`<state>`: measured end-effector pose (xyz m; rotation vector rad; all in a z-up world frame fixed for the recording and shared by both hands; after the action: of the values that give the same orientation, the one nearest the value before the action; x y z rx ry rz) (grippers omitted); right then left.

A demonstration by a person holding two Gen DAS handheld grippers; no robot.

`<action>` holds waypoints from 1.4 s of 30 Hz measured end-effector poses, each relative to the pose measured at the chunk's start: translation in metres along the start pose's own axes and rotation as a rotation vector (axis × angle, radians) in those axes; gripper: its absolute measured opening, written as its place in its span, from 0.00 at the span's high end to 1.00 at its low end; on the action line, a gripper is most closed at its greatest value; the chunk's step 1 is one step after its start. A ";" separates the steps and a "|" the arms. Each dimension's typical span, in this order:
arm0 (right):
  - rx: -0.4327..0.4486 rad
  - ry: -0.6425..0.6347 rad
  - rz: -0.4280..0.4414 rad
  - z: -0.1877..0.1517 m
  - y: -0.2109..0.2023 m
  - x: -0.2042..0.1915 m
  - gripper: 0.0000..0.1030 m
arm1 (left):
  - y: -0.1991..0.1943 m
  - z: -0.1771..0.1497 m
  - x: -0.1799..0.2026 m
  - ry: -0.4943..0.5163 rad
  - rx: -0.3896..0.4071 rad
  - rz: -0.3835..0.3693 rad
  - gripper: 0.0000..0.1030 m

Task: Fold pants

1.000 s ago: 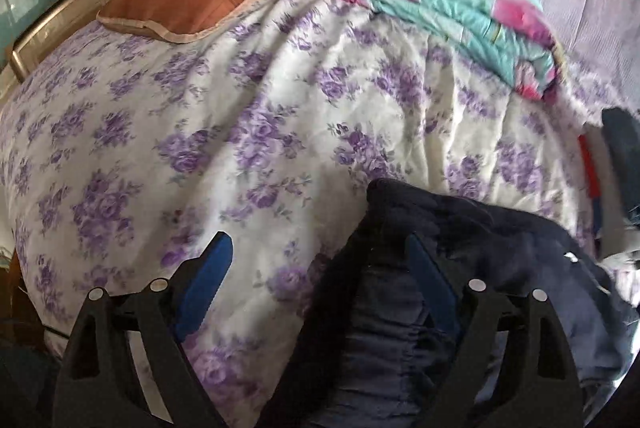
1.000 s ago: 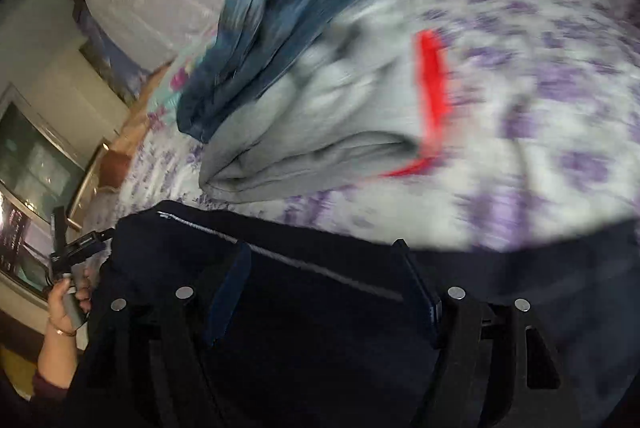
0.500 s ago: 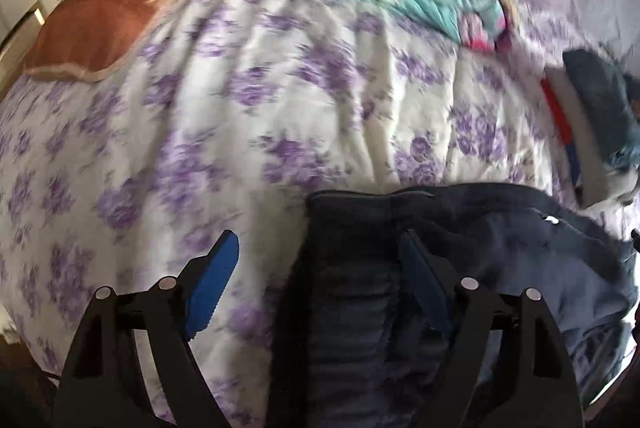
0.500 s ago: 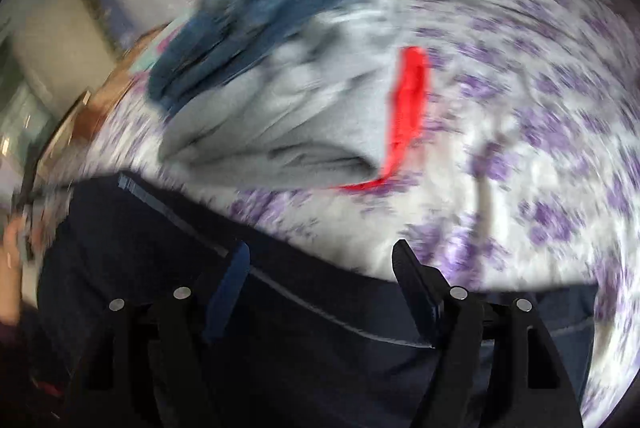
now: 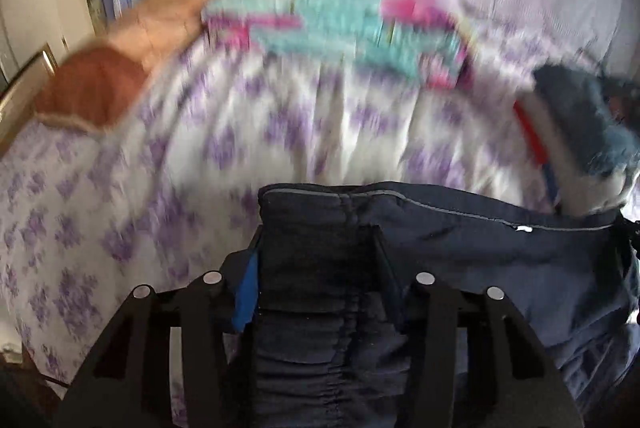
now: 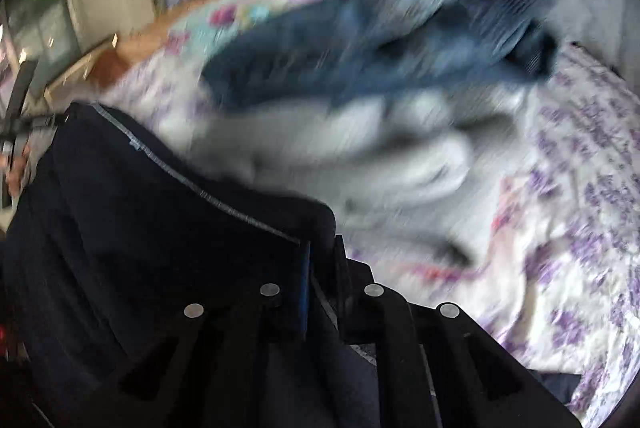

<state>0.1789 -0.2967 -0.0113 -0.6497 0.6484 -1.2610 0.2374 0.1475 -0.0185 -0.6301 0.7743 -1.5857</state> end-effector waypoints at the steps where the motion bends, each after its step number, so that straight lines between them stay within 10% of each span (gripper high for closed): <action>1: 0.000 0.013 -0.017 0.004 0.004 0.003 0.89 | -0.002 0.005 0.002 -0.003 0.032 0.011 0.53; 6: -0.140 0.018 -0.131 -0.009 0.057 0.007 0.72 | 0.060 -0.002 0.012 0.079 -0.094 0.154 0.50; 12: 0.061 0.001 -0.215 -0.006 -0.012 0.007 0.32 | 0.046 -0.009 0.000 0.050 -0.137 0.117 0.36; 20: 0.114 -0.013 0.087 -0.080 -0.124 -0.031 0.18 | -0.076 -0.069 -0.049 -0.149 -0.105 -0.043 0.22; 29: 0.062 -0.090 0.056 -0.220 -0.171 -0.058 0.18 | -0.100 -0.211 -0.034 -0.275 -0.217 -0.167 0.22; 35: 0.033 -0.215 0.041 -0.256 -0.165 -0.083 0.18 | -0.082 -0.216 -0.006 -0.266 -0.177 -0.167 0.09; 37: -0.032 -0.210 0.011 -0.260 -0.146 -0.081 0.37 | -0.078 -0.214 -0.002 -0.266 -0.144 -0.145 0.10; 39: -0.054 -0.163 0.073 -0.260 -0.141 -0.080 0.71 | -0.082 -0.212 -0.002 -0.265 -0.102 -0.126 0.45; 41: -0.039 -0.153 0.089 -0.260 -0.148 -0.084 0.83 | -0.088 -0.211 -0.009 -0.297 -0.093 -0.175 0.80; 42: -0.038 -0.143 0.107 -0.260 -0.152 -0.085 0.86 | -0.091 -0.212 -0.013 -0.316 -0.090 -0.194 0.83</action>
<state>-0.1280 -0.2635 -0.0615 -0.7204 0.5815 -1.0948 0.0203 0.1959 -0.0813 -1.0189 0.5623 -1.5802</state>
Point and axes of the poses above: each gripper's, at about its wrist camera, not at the fingertips, and y roughly the way its jaws point, x to its right, z to its top, the point moved 3 cm from there along y, roughly the way its jaws point, and after that the axes turned 4 degrees about y, right-handed, at the moved point
